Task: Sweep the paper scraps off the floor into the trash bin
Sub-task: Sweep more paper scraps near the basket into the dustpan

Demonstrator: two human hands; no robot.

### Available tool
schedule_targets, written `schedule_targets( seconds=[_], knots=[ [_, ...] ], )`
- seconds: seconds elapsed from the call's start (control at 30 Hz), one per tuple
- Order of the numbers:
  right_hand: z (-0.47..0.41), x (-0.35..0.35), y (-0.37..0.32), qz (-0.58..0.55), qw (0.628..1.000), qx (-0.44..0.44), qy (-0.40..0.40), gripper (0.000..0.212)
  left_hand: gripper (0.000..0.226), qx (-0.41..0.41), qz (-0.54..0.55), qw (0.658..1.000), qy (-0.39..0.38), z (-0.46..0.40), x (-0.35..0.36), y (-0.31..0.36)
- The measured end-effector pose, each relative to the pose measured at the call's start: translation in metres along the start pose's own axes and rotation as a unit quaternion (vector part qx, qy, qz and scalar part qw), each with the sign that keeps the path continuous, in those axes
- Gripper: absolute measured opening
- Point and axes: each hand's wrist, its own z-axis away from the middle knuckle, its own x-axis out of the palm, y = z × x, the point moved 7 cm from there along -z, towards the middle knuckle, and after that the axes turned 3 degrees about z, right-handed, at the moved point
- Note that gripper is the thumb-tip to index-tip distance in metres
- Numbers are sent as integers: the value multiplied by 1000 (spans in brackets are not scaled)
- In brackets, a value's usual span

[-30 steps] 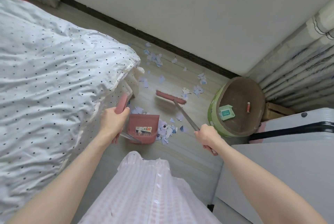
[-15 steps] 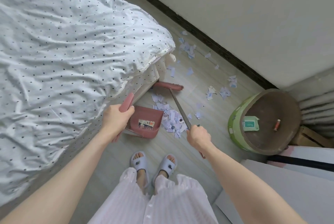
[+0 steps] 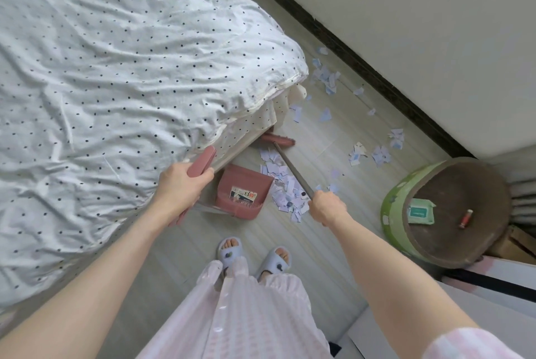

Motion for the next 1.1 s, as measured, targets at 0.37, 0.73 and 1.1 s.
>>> schedule_targets(
  seconds=[0.37, 0.73, 1.1],
  knots=[
    [40, -28, 91, 205, 978, 26, -5, 34, 33, 28, -141, 987, -67, 9, 12, -1],
    [78, -31, 141, 162, 985, 51, 43, 36, 17, 44, -272, 957, -91, 1, 21, -14],
    [32, 3, -4, 57, 998, 14, 31, 36, 17, 3, -277, 957, -88, 0, 4, -49]
  ],
)
